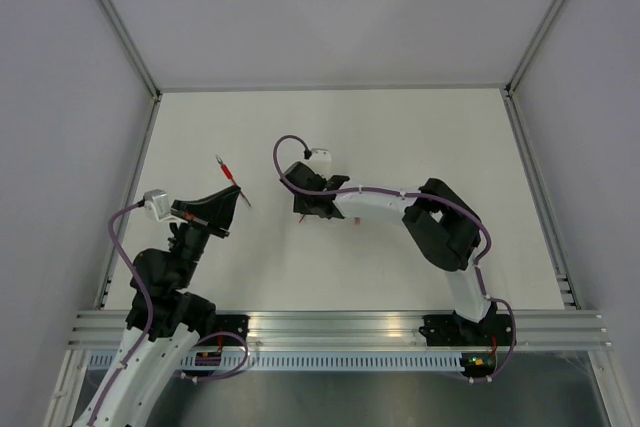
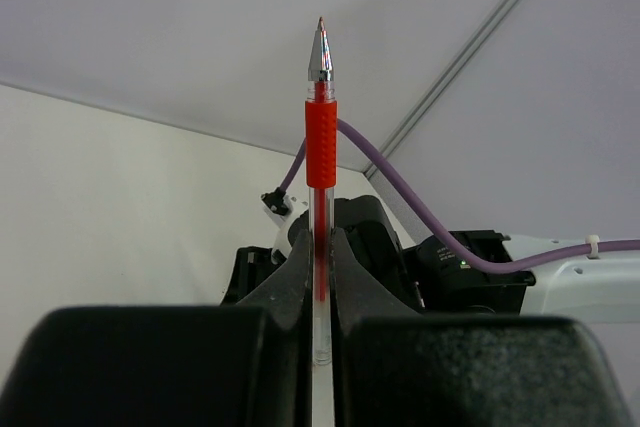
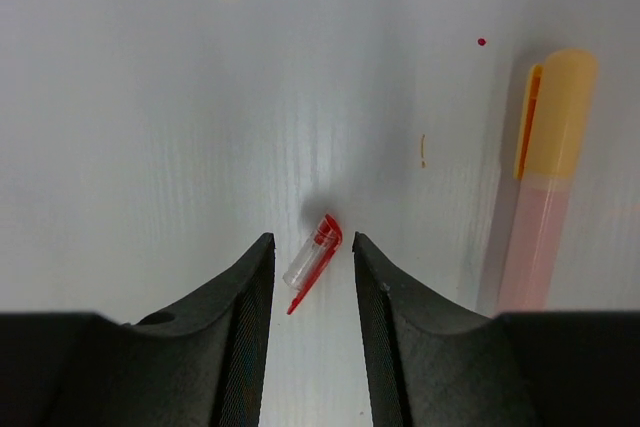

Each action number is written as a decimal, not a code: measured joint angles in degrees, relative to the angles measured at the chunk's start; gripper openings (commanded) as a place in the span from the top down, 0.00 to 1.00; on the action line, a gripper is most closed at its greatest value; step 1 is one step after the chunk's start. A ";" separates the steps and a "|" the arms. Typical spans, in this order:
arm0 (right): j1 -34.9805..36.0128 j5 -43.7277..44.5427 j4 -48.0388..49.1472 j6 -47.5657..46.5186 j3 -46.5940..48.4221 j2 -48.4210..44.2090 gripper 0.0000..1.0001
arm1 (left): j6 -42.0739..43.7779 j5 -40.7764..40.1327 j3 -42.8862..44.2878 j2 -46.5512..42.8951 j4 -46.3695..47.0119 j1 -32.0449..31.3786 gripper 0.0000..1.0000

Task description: Insert the pens into the pen caps

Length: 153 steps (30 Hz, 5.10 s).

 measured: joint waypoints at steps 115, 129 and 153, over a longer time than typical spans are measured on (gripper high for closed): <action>-1.40 -44.78 -0.83 -80.76 6.14 6.21 0.98 | -0.09 7.37 5.70 -8.09 -5.55 0.00 0.98; -2.29 -39.43 3.34 -73.11 0.81 2.89 0.91 | -0.09 6.10 4.66 -8.11 -5.70 0.00 0.98; -5.60 -36.17 0.52 -65.70 1.99 2.78 1.00 | -0.09 5.99 4.33 -8.07 -5.57 0.00 0.98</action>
